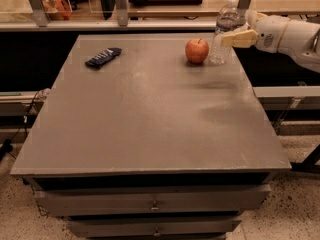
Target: Move water bottle near apple
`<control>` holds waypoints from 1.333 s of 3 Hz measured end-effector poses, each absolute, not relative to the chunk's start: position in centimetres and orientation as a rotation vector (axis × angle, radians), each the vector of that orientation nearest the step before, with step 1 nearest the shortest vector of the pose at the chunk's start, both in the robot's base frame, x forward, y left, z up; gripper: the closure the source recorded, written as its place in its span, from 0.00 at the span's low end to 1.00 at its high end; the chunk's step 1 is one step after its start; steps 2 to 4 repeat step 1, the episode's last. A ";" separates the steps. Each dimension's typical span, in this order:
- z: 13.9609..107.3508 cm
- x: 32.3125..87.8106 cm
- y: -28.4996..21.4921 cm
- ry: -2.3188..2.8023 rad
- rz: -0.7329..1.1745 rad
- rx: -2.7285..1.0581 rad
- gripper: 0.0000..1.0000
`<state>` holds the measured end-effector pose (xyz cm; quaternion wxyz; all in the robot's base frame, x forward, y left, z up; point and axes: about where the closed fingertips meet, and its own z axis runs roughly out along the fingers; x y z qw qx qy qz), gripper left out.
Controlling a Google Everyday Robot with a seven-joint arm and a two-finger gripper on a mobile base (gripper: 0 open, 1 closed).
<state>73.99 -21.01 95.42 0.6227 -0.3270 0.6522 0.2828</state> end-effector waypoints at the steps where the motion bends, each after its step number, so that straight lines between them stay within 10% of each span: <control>1: 95.6 73.6 -20.8 1.493 0.658 -0.767 0.00; 4: 95.6 73.6 -20.8 1.493 0.658 -0.767 0.00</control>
Offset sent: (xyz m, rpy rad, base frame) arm 0.0000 0.0000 0.0000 0.0000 0.0000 0.0000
